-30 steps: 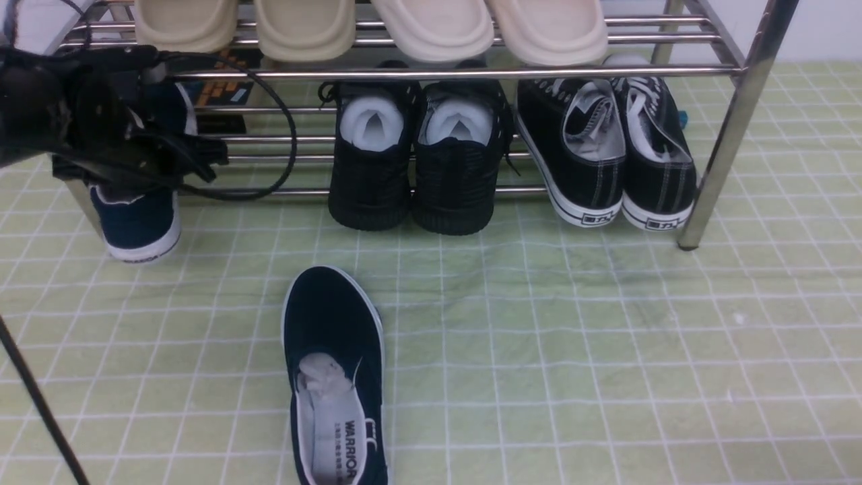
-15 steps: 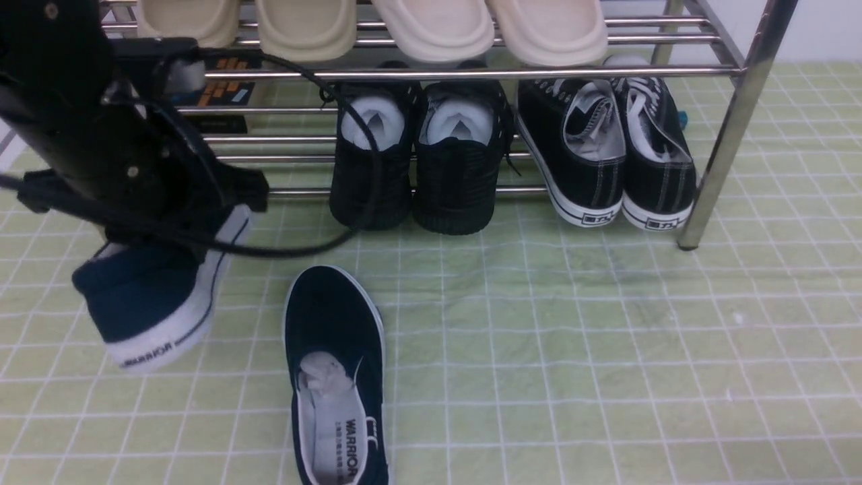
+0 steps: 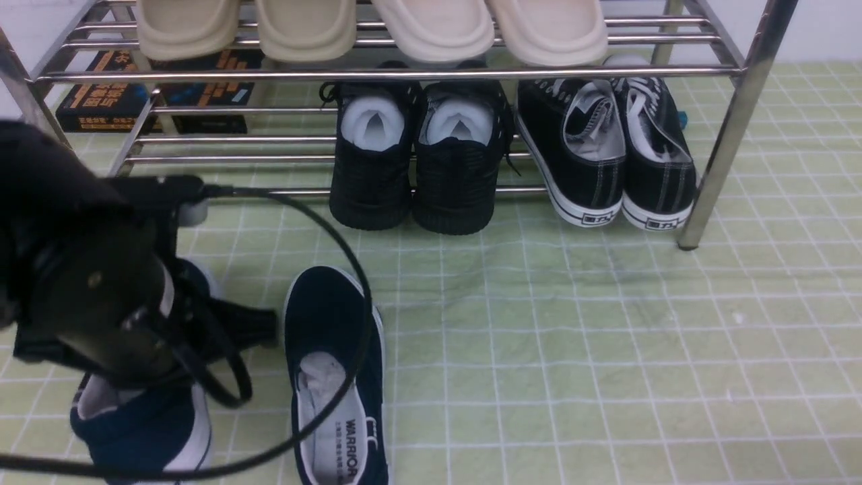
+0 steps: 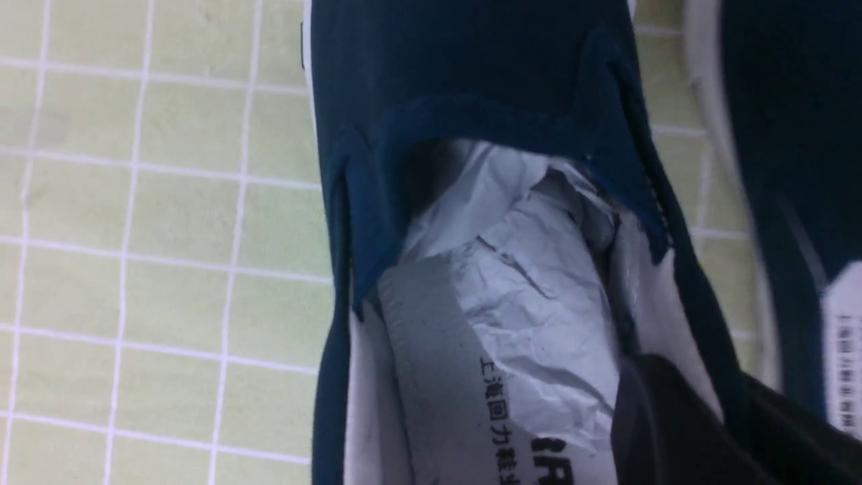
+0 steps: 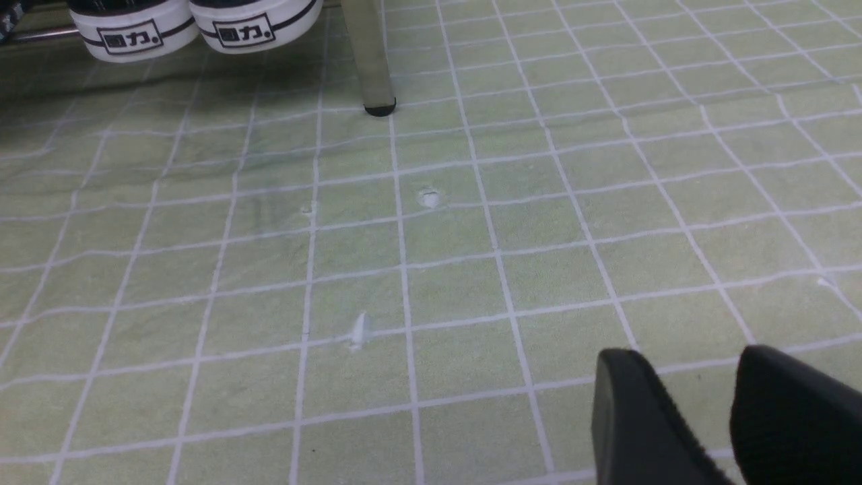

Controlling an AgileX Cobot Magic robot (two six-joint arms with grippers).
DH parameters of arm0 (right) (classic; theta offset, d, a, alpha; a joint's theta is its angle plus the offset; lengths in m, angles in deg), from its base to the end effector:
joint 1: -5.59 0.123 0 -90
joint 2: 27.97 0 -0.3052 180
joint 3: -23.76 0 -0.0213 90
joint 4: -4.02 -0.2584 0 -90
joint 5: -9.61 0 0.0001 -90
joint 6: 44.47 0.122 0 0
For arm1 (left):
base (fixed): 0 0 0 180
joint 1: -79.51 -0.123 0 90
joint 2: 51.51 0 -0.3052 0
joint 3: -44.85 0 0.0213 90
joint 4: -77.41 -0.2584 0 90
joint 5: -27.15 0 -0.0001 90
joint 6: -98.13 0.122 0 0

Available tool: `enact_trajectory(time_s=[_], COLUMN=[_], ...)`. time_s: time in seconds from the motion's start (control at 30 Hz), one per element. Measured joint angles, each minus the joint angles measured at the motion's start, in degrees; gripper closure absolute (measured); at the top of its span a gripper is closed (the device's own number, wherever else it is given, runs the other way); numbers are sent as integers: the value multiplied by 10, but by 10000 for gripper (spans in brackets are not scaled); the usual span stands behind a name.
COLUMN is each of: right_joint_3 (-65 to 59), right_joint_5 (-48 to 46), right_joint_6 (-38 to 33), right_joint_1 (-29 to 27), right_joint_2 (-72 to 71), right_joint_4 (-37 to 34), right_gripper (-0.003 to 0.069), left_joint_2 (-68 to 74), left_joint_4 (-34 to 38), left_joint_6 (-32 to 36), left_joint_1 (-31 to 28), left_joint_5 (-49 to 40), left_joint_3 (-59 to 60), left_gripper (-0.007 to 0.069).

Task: Take the shoes off the shelf with your hand from the green coffee tablecloth.
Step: 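Set the held shoe down on the floor in front of the rack with the left gripper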

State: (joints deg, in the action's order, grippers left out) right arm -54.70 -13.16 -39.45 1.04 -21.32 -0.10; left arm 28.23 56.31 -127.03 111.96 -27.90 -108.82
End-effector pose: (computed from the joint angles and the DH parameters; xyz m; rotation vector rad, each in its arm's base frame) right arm 0.0686 -0.0021 0.1642 0.2002 1.8719 0.0773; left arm 0.2228 -0.0990 0.2632 -0.0798 2.6768 0.0763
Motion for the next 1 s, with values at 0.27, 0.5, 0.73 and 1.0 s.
enact_trajectory(time_s=[0.27,0.5,0.73,1.0], right_joint_3=[0,0,0,0], right_joint_5=[0,0,0,0], right_joint_6=[0,0,0,0], right_joint_1=[0,0,0,0], right_joint_2=[0,0,0,0], right_joint_4=[0,0,0,0], right_gripper=[421,421,421,421], left_joint_2=[0,23,71,88], left_joint_4=[15,-7,-9,-9], left_joint_6=[-11,-13,-13,-13], left_joint_1=[0,0,3,4], left_joint_5=[105,121,145,168], left_joint_3=[60,63,63,63], left_gripper=[593,592,592,588])
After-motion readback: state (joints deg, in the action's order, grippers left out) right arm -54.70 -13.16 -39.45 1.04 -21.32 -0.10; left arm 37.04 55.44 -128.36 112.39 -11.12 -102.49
